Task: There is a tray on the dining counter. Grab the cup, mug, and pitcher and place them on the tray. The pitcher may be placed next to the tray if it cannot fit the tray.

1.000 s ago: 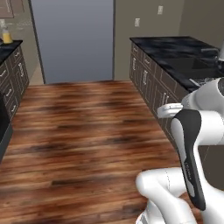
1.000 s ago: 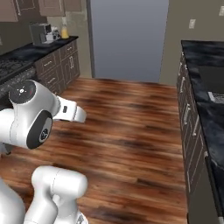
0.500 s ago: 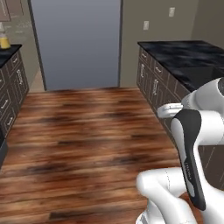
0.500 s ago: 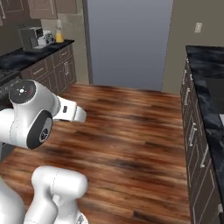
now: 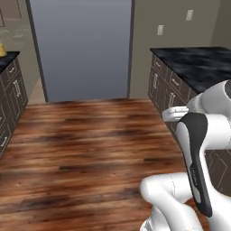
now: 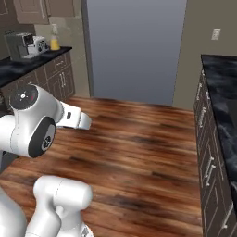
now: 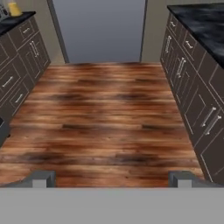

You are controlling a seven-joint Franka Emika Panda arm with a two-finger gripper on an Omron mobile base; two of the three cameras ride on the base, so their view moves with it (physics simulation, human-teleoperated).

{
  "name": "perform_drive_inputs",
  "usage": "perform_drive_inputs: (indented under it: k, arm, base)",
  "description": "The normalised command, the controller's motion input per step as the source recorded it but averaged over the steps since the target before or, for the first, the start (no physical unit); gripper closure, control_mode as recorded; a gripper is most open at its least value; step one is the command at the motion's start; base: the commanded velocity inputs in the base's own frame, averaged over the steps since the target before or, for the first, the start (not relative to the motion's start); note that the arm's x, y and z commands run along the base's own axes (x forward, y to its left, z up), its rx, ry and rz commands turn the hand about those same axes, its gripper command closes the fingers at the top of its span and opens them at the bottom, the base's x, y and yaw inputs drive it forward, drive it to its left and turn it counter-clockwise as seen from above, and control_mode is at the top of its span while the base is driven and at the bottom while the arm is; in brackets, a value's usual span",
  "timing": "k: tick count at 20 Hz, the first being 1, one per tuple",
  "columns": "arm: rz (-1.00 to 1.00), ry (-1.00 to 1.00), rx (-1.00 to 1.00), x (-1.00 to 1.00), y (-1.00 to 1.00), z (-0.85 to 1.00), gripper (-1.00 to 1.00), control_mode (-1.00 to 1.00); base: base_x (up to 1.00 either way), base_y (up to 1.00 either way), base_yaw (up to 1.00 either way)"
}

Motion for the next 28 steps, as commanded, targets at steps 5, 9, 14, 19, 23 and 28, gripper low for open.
perform_drive_inputs:
  k: [5,9,14,19,23,28]
  arm:
    - [0.00,0.00,0.00,0.00,0.00,0.00,-1.00,1.00]
    - [0.00,0.00,0.00,0.00,0.00,0.00,-1.00,1.00]
    - [0.00,0.00,0.00,0.00,0.00,0.00,-1.00,1.00]
    - [0.00,0.00,0.00,0.00,0.00,0.00,-1.00,1.00]
    - [0.00,0.00,0.00,0.00,0.00,0.00,-1.00,1.00]
    - [0.00,0.00,0.00,0.00,0.00,0.00,-1.00,1.00]
  base:
    - [1.00,0.12,0.03]
    - [1.00,0.09,0.03]
    - [1.00,0.06,0.04]
    - [0.98,0.04,0.05]
    - [1.00,0.03,0.05]
    - [0.99,0.03,0.07]
